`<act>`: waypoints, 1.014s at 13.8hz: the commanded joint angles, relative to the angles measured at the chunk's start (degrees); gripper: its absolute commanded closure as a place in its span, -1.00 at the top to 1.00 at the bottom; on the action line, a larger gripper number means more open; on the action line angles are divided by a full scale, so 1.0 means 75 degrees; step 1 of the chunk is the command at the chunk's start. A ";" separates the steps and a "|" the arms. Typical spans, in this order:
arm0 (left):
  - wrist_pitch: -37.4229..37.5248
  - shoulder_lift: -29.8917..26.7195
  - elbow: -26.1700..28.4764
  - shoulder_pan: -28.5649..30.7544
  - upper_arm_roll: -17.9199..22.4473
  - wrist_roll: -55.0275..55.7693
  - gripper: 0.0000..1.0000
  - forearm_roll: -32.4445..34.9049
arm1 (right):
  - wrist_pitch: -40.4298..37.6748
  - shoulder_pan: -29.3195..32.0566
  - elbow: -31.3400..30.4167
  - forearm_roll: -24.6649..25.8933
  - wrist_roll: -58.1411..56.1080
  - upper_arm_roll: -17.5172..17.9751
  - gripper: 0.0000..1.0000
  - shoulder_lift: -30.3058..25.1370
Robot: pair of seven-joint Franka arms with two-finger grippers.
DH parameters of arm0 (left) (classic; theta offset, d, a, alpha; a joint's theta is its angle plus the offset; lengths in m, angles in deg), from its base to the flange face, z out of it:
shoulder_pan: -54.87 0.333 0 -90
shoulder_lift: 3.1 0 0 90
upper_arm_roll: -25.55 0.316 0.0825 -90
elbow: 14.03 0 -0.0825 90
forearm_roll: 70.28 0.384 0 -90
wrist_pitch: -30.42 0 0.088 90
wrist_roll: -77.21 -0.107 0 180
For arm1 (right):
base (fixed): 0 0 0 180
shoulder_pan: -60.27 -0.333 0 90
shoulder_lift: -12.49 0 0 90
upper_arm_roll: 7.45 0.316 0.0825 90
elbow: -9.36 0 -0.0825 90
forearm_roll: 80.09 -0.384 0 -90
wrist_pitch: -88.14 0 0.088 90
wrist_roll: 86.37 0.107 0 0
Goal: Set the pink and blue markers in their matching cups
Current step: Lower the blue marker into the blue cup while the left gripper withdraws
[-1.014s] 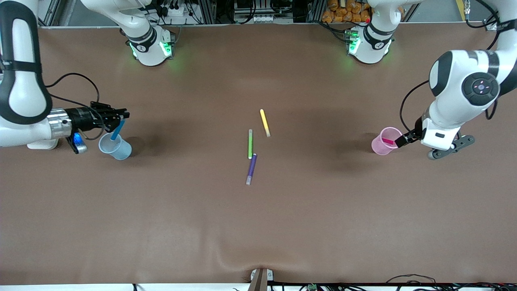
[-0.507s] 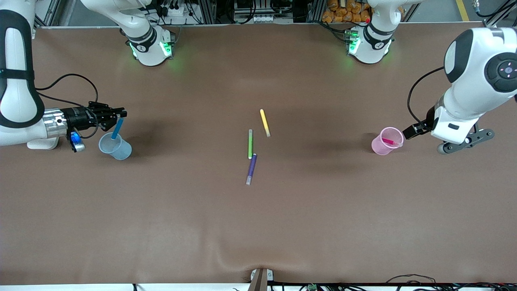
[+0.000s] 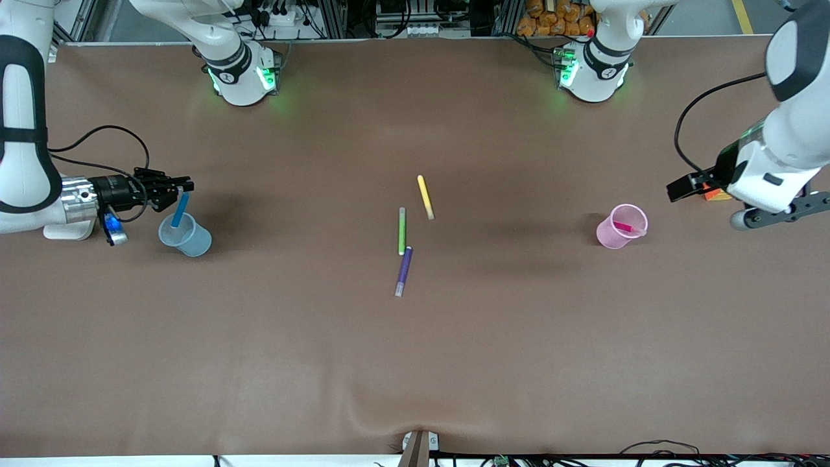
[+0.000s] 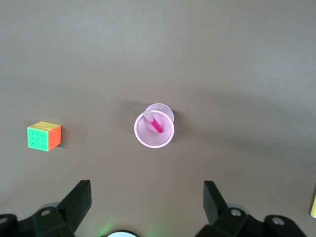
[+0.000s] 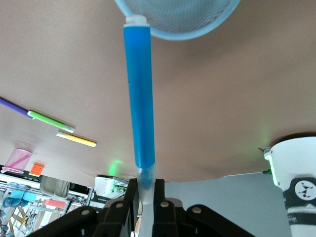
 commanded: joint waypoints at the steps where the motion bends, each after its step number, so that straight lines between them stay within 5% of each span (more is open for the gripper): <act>1: 0.0364 -0.0011 -0.0358 0.0016 -0.0061 -0.0103 1.00 -0.0095 | -0.0021 0.0167 0.0007 -0.0281 -0.0595 -0.0069 -1.00 0.0329; 14: 0.0880 -0.0034 -0.1261 -0.0031 -0.0143 -0.0231 1.00 -0.0095 | 0.0330 0.0343 0.0077 -0.0446 -0.1486 -0.0128 -1.00 0.0915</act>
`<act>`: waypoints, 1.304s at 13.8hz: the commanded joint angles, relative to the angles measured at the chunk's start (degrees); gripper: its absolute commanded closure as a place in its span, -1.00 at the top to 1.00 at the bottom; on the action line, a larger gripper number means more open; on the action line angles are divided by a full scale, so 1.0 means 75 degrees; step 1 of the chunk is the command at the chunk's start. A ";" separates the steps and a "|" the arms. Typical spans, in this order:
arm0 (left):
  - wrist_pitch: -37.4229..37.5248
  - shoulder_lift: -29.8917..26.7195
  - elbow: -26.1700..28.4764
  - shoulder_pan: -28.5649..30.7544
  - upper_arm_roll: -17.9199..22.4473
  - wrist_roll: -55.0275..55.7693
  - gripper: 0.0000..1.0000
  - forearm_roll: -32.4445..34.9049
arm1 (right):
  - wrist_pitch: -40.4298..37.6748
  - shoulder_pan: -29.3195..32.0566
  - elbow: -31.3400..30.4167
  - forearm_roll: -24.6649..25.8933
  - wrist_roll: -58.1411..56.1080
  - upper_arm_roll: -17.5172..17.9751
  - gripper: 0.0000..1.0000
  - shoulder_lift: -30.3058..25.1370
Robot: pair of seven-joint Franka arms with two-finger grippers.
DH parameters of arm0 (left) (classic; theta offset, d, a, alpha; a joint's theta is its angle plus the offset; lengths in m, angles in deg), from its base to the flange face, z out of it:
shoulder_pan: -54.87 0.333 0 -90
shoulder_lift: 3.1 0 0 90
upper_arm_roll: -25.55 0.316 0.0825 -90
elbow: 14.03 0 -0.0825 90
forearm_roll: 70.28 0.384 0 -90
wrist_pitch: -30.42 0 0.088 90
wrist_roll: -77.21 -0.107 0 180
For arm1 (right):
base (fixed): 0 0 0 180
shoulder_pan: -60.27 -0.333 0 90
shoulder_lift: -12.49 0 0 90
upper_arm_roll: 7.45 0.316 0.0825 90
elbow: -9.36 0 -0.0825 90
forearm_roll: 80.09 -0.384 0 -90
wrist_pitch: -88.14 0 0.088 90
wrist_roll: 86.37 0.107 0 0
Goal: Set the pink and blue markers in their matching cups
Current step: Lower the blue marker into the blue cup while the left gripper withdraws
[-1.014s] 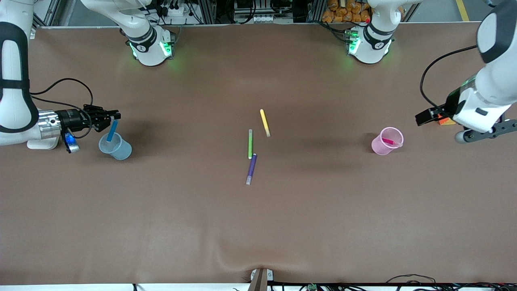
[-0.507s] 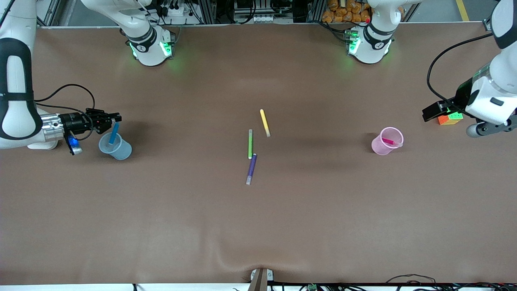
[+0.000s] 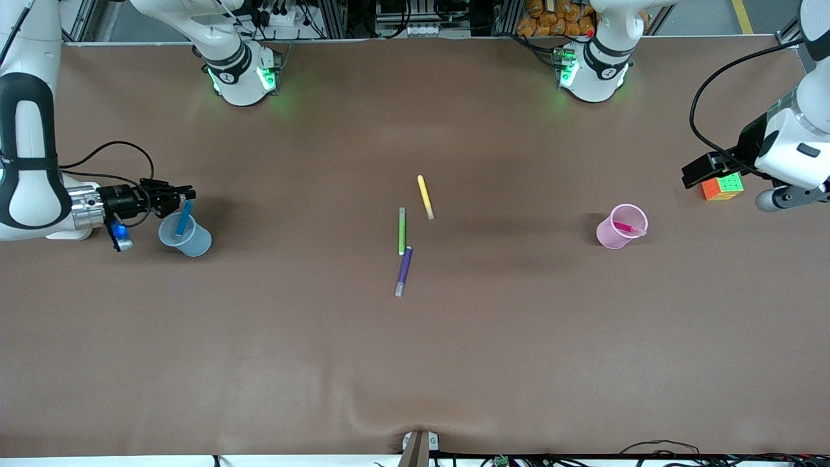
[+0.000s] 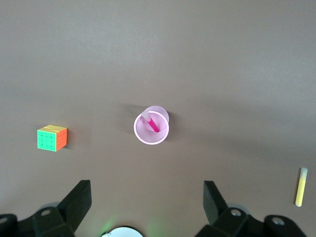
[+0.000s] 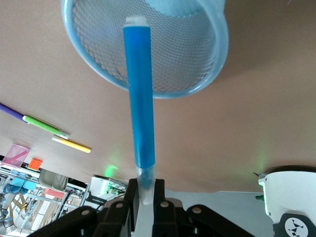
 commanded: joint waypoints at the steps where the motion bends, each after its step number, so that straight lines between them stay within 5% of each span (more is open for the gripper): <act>1: 0.0216 -0.0033 -0.0228 0.0019 -0.0159 -0.0206 1.00 -0.0080 | 0.0076 0.0124 0.0091 -0.0167 -0.0488 0.0001 -1.00 0.0167; 4: 0.0204 -0.0033 -0.0368 0.0008 -0.0231 -0.0417 1.00 -0.0068 | 0.0088 0.0148 0.0184 -0.0155 -0.0679 0.0001 -0.87 0.0296; 6: 0.0204 -0.0022 -0.0627 0.0019 -0.0219 -0.0475 1.00 -0.0057 | 0.0088 0.0148 0.0208 -0.0155 -0.0679 0.0001 -0.47 0.0343; 7: 0.0204 -0.0022 -0.0627 0.0019 -0.0219 -0.0557 1.00 -0.0057 | 0.0053 0.0148 0.0278 -0.0155 -0.0667 0.0001 -0.15 0.0343; 8: 0.0204 -0.0022 -0.0639 0.0019 -0.0219 -0.0581 1.00 -0.0033 | 0.0030 0.0148 0.0302 -0.0155 -0.0655 0.0001 0.43 0.0343; 10: 0.0111 -0.0033 -0.0650 0.0054 -0.0184 -0.0663 1.00 -0.0010 | -0.0005 0.0136 0.0313 -0.0167 -0.0609 0.0001 0.99 0.0332; 13: -0.0440 -0.0197 -0.0487 -0.0155 0.0131 -0.1460 1.00 -0.0080 | -0.0076 0.0101 0.0477 -0.0155 -0.0597 0.0001 1.00 0.0320; 16: -0.0487 -0.0606 0.0180 -0.1524 0.1489 -0.1460 1.00 -0.0092 | -0.0893 0.0054 0.1166 -0.0027 -0.0585 0.0001 1.00 0.0320; 18: -0.0453 -0.0876 0.0392 -0.1832 0.1749 -0.1460 1.00 -0.0092 | -0.1095 0.0008 0.1426 0.0032 -0.0585 0.0024 1.00 0.0250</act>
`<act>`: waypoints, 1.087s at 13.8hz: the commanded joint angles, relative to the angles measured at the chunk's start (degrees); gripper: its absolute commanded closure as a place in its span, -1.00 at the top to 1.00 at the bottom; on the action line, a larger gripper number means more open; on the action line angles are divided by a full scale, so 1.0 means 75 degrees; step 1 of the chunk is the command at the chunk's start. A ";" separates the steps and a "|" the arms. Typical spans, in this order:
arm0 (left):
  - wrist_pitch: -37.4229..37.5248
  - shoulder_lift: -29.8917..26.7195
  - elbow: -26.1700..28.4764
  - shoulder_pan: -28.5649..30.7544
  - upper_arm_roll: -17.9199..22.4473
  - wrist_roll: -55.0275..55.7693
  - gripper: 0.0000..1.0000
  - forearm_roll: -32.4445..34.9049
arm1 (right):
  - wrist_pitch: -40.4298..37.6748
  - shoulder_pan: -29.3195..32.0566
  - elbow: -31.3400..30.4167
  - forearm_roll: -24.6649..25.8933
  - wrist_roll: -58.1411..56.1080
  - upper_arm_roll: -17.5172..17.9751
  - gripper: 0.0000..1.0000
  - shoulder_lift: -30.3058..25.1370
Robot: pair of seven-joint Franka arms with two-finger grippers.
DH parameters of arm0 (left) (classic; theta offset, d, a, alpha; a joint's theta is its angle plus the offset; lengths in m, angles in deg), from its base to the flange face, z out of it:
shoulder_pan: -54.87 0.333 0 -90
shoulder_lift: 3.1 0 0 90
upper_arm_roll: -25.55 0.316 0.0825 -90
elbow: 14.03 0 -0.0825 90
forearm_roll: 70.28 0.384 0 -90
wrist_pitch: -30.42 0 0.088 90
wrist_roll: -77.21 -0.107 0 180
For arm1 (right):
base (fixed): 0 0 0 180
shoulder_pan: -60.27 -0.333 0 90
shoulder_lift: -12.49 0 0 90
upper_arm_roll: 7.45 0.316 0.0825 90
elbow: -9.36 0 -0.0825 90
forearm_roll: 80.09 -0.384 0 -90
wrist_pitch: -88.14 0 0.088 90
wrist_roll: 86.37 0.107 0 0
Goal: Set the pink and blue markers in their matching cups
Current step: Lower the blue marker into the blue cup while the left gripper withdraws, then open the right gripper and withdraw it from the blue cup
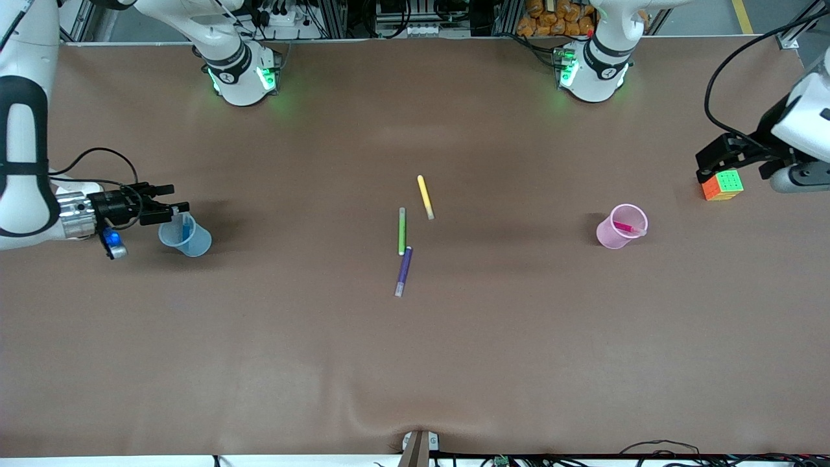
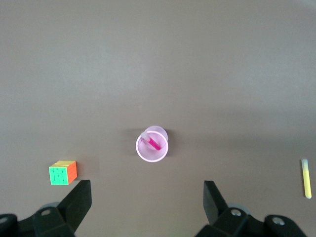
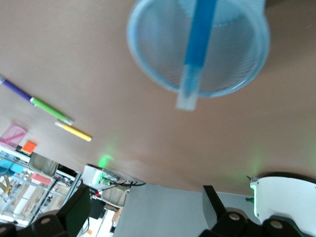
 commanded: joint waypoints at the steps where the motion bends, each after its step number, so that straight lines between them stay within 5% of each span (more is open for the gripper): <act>1: -0.0014 -0.0636 0.0572 -0.0282 0.0304 -0.0120 1.00 -0.0103 | -0.0275 -0.0018 0.0482 0.0055 -0.0041 0.0069 1.00 -0.0047; 4: 0.0034 -0.0590 0.0479 -0.0223 0.0304 -0.0085 1.00 -0.0173 | -0.0603 0.0005 0.1300 0.0393 -0.0088 0.0220 1.00 -0.0189; 8: 0.0045 -0.0531 0.0467 -0.0153 0.0316 -0.0015 1.00 -0.0173 | -0.0802 0.0005 0.2413 0.1657 -0.0124 0.0315 1.00 -0.0387; 13: -0.0118 -0.0508 0.0421 -0.0024 0.0316 -0.0027 1.00 -0.0278 | -0.0814 0.0134 0.3199 0.3240 -0.0077 0.1332 1.00 -0.1171; 15: -0.0130 -0.0531 0.0432 -0.0024 0.0316 -0.0027 1.00 -0.0279 | -0.1014 0.0567 0.3563 0.3032 -0.0112 0.2012 1.00 -0.1430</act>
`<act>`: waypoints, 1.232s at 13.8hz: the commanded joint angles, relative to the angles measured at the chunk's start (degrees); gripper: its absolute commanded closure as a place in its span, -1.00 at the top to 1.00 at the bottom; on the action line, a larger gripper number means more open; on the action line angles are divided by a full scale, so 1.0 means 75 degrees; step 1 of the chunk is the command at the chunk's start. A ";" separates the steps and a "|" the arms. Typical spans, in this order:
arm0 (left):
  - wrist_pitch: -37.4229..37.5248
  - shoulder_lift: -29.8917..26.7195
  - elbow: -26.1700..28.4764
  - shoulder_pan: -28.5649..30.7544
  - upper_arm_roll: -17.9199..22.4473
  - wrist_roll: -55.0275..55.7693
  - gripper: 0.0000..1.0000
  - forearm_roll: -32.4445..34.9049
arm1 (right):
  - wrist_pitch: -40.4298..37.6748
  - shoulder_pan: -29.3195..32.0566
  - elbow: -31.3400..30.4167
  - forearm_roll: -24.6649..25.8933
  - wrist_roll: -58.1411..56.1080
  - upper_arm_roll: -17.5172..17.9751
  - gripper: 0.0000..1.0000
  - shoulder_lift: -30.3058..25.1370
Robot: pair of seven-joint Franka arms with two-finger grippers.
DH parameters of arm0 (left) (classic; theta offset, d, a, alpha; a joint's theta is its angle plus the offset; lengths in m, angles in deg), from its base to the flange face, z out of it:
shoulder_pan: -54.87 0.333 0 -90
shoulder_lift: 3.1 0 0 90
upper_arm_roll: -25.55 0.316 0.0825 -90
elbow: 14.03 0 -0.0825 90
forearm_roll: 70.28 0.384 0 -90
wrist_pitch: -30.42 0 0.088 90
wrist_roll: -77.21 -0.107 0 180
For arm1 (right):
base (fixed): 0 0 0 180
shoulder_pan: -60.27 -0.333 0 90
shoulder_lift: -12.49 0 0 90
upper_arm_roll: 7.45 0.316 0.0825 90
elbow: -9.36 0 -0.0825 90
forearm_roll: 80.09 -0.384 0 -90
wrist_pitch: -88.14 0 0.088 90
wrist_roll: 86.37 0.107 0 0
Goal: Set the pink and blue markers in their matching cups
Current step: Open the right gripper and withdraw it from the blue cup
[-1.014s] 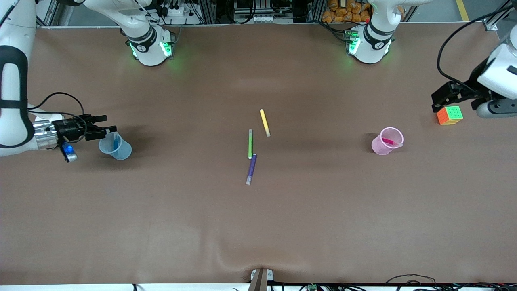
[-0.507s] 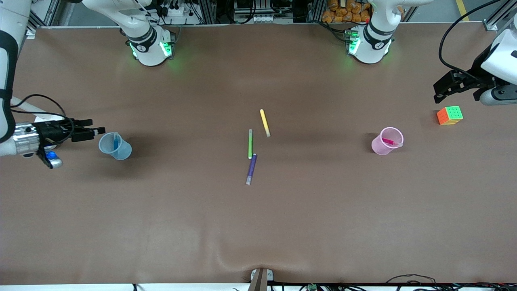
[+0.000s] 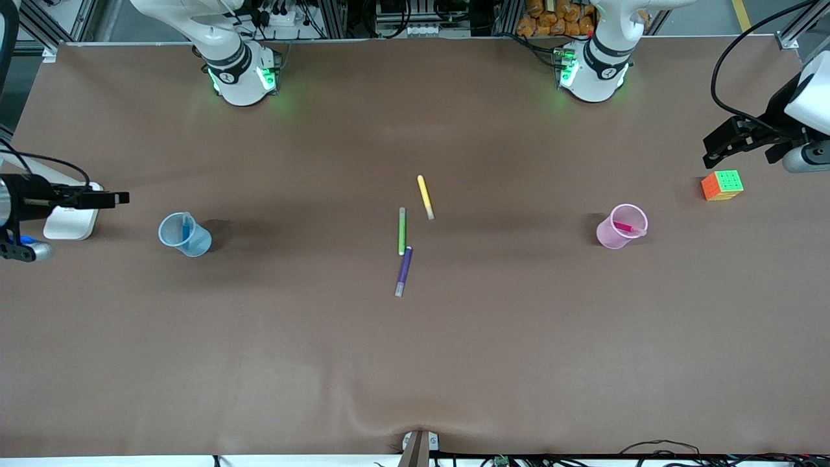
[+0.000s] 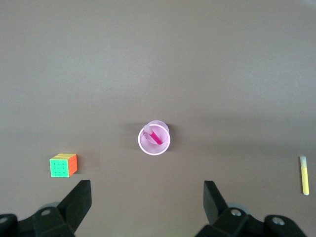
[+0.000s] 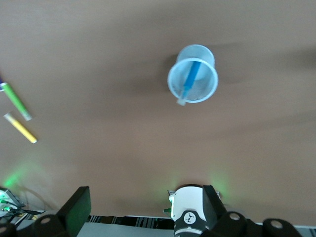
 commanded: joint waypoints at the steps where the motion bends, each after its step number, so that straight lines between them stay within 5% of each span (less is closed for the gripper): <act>1: -0.0064 -0.0103 0.0049 0.0036 0.0007 -0.0031 1.00 -0.0129 | -0.0169 0.0471 0.0510 0.0193 -0.0056 0.0863 1.00 -0.0263; 5: 0.0006 -0.0103 0.0061 0.0036 0.0007 -0.0054 1.00 -0.0129 | -0.0134 0.0787 0.1285 0.0228 0.0014 0.1239 1.00 -0.0719; 9: 0.0228 -0.0126 -0.0079 0.0071 0.0019 -0.0171 1.00 -0.0071 | 0.0041 0.0869 0.1227 0.1070 0.0166 0.1743 1.00 -0.1398; 14: 0.0568 -0.0161 -0.0138 0.0141 0.0030 -0.0242 1.00 -0.0106 | 0.0895 0.0823 -0.0608 0.1072 0.0682 0.1837 1.00 -0.2651; 17: 0.0720 -0.0115 -0.0442 0.0129 0.0019 -0.0253 1.00 -0.0129 | 0.0991 0.0799 -0.0964 0.1084 0.0694 0.1849 1.00 -0.2876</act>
